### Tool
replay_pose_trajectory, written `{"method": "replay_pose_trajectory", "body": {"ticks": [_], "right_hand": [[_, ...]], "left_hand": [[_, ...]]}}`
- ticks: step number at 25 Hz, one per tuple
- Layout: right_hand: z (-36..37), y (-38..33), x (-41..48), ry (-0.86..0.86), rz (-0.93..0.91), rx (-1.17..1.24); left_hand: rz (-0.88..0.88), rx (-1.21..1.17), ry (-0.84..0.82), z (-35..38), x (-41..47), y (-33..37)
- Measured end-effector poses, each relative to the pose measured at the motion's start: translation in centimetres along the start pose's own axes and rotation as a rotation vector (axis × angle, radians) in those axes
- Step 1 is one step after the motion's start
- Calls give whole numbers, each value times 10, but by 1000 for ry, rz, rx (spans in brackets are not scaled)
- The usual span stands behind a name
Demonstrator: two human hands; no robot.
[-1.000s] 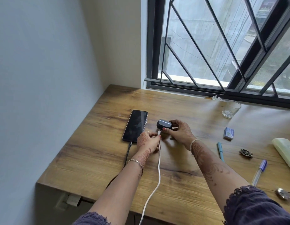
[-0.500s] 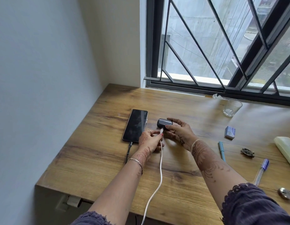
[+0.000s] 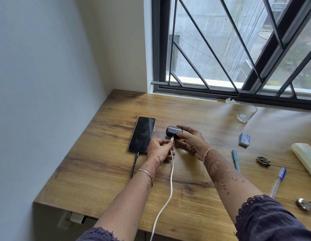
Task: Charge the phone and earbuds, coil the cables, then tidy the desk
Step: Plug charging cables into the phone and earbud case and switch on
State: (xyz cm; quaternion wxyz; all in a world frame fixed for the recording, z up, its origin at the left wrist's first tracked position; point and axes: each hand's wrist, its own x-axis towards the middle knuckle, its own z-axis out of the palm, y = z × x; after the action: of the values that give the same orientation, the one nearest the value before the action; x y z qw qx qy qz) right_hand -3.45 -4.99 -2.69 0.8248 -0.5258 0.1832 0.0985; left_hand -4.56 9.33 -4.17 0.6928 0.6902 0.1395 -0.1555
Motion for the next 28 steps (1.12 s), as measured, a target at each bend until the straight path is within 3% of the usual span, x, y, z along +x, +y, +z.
{"method": "replay_pose_trajectory", "body": {"ticks": [5,28], "right_hand": [[0,2,4,5,0,-16],[-10,5,16,-24,-5,-35]], "left_hand": [[16,4,57,4,-1,1],[-6,-4,-39,1,-3,8]]}}
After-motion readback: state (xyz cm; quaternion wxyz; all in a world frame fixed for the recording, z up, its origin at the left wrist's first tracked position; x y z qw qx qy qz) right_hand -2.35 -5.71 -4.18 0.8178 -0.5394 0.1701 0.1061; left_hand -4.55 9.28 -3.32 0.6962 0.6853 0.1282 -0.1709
